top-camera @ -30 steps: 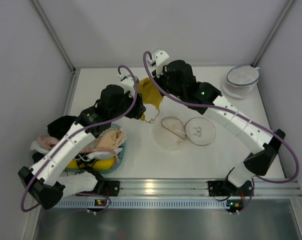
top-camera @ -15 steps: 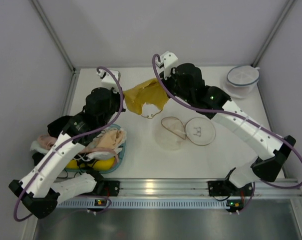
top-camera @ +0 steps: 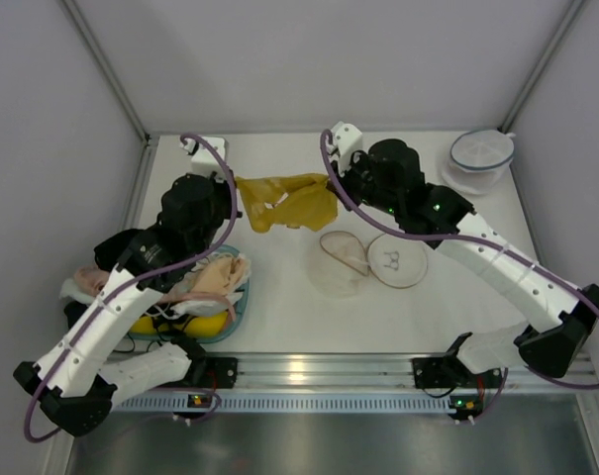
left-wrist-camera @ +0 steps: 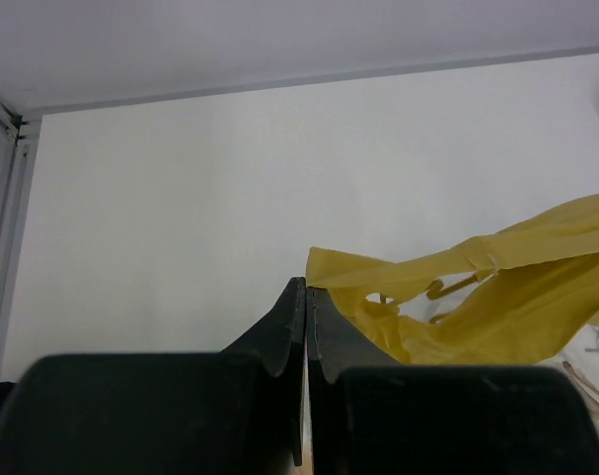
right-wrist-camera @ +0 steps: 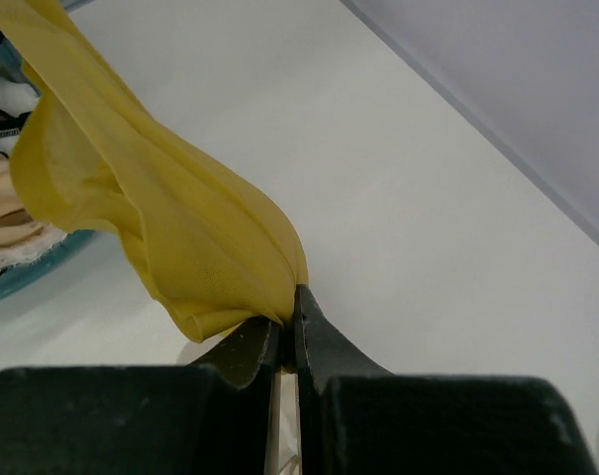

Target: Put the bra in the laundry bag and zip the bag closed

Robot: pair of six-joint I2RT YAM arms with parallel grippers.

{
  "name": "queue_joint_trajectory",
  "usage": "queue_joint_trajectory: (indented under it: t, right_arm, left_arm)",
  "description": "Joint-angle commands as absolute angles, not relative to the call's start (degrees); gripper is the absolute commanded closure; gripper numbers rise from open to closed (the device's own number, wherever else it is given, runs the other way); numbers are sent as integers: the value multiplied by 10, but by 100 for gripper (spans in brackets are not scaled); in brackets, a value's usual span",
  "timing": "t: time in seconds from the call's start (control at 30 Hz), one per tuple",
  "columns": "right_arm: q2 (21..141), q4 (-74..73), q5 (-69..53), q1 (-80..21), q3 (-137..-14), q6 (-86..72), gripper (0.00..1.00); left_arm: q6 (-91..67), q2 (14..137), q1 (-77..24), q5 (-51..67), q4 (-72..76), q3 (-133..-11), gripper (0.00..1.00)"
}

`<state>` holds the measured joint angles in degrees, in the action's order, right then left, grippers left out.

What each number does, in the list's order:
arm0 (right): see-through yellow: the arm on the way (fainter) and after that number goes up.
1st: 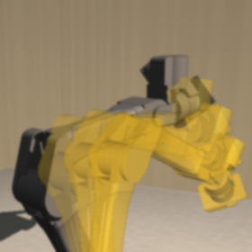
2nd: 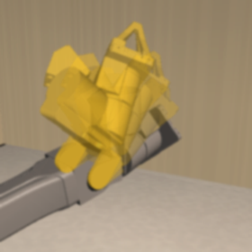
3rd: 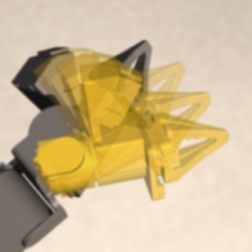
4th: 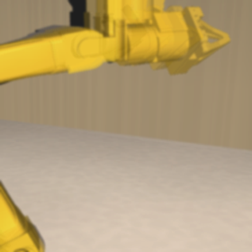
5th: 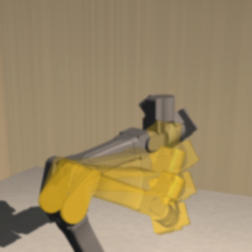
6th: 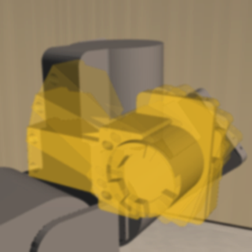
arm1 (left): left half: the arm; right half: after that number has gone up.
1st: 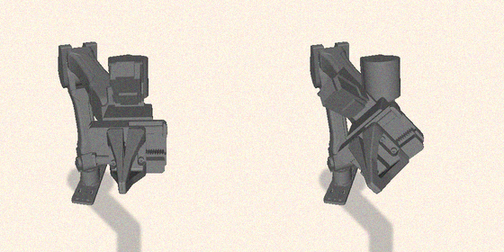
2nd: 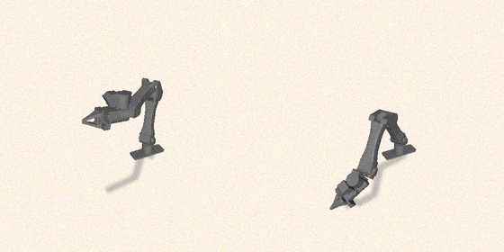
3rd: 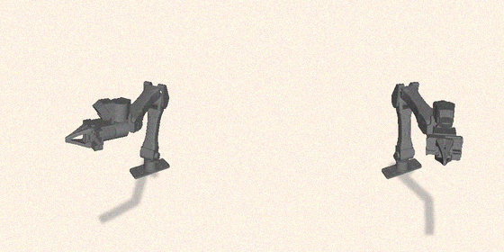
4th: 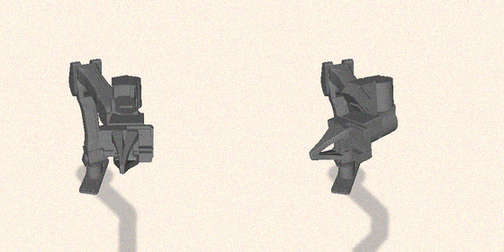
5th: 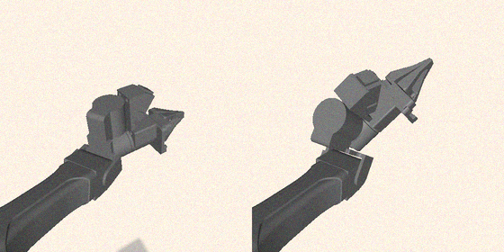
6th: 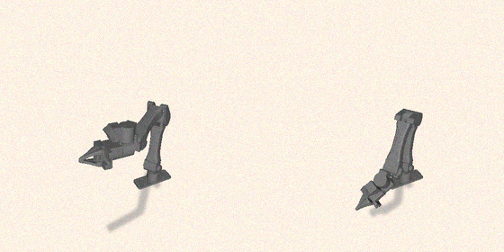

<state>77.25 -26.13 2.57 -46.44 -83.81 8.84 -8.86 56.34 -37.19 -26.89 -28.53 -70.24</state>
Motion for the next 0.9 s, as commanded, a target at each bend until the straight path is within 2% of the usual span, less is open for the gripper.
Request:
queue_joint_trajectory:
  t: [0.0, 0.43, 0.73, 0.8, 0.87]
  right_arm:
    - [744, -215, -53, -425, -831, 93, 100]
    - [752, -217, -34, -410, -860, 58, 100]
    - [742, -233, -90, -393, -895, 34, 100]
    - [744, -234, -60, -393, -900, 34, 100]
    - [753, -236, -38, -393, -901, 40, 100]
  left_arm:
    - [-80, 543, -369, -301, -258, -729, 100]
    - [-83, 549, -369, -284, -288, -705, 100]
    - [-116, 593, -370, -288, -345, -688, 100]
    - [-127, 600, -369, -270, -353, -683, 100]
    - [-127, 600, -369, -204, -353, -670, 100]
